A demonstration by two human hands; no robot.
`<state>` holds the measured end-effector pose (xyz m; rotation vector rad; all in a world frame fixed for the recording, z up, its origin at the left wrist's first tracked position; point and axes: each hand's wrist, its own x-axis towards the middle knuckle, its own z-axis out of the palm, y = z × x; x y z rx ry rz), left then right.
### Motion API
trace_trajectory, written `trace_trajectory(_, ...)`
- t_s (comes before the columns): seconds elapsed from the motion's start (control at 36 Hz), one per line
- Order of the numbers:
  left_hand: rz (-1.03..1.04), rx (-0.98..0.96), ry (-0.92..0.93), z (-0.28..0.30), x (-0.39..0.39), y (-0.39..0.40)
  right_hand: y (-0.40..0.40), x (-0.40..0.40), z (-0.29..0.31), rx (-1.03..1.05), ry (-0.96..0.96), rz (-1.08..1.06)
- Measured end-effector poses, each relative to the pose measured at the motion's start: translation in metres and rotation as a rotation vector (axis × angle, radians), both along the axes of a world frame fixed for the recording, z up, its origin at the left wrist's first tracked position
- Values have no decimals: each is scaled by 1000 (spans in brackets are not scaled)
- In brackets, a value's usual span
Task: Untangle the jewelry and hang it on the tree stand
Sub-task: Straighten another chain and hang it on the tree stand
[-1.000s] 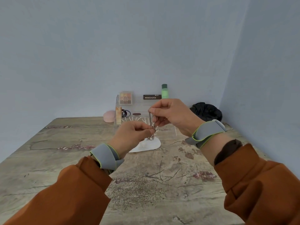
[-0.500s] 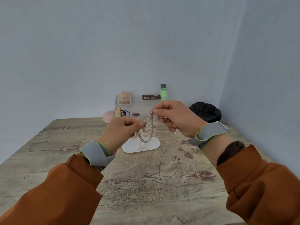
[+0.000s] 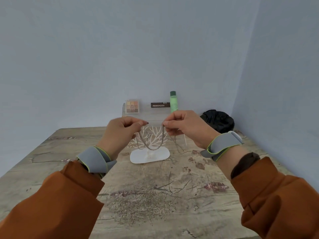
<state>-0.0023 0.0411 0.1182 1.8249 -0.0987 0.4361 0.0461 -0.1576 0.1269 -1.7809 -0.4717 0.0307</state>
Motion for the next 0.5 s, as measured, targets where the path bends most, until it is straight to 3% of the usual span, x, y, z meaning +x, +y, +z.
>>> trace_trajectory(0.33, 5, -51, -116, 23, 4, 6, -6, 4, -11, -203, -63, -97)
trace_trajectory(0.5, 16, -41, -89, 17, 12, 7, -5, 12, -13, -206, -66, -130)
